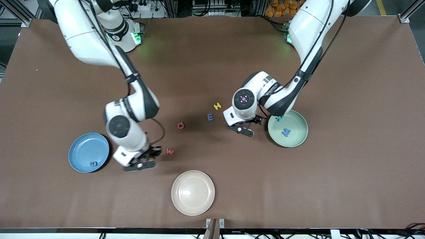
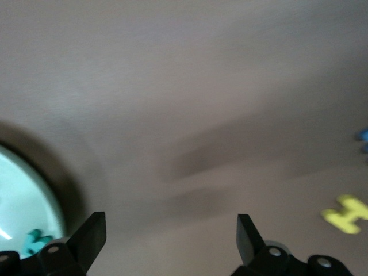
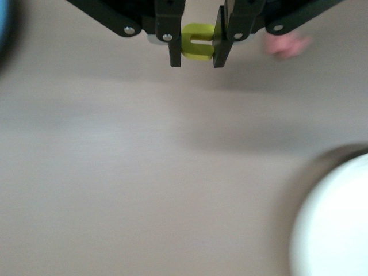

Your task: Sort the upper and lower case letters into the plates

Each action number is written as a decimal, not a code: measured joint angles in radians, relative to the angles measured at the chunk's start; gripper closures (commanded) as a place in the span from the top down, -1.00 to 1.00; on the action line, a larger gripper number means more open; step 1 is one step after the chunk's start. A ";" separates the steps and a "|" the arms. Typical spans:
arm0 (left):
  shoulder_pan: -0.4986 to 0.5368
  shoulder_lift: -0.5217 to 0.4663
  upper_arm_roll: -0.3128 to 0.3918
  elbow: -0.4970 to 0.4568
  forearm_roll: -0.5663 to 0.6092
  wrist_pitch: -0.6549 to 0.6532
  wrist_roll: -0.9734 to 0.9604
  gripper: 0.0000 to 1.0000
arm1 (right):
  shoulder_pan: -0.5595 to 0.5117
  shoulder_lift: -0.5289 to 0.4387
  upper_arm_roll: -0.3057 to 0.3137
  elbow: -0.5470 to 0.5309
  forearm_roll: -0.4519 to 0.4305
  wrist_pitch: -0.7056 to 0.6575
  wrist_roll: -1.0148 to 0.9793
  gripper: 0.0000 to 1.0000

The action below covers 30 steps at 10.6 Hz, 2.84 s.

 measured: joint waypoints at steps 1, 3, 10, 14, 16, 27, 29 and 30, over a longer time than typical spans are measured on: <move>-0.029 0.001 -0.001 0.007 -0.043 0.026 -0.050 1.00 | -0.010 0.000 -0.059 -0.002 0.000 0.000 -0.003 -1.00; -0.075 0.006 -0.001 0.009 -0.071 0.071 -0.249 1.00 | -0.054 0.000 -0.115 -0.009 0.000 -0.004 -0.060 -1.00; -0.137 0.052 0.002 -0.067 -0.090 0.198 -0.925 1.00 | -0.221 0.003 -0.121 -0.151 0.001 -0.032 -0.338 1.00; -0.147 0.051 0.004 -0.120 -0.090 0.255 -1.079 1.00 | -0.235 -0.017 -0.121 -0.150 0.001 -0.055 -0.374 1.00; -0.153 0.051 0.004 -0.121 -0.090 0.269 -1.092 1.00 | -0.235 -0.027 -0.120 -0.150 0.001 -0.063 -0.375 1.00; -0.160 0.052 0.004 -0.156 -0.042 0.352 -1.093 0.42 | -0.164 -0.030 -0.104 -0.134 0.008 -0.064 -0.259 1.00; -0.161 0.052 0.004 -0.155 -0.042 0.355 -1.093 0.26 | -0.142 -0.030 -0.092 -0.126 0.064 -0.064 -0.212 1.00; -0.161 0.052 0.004 -0.155 -0.042 0.355 -1.093 0.22 | -0.130 -0.030 -0.085 -0.121 0.092 -0.064 -0.187 1.00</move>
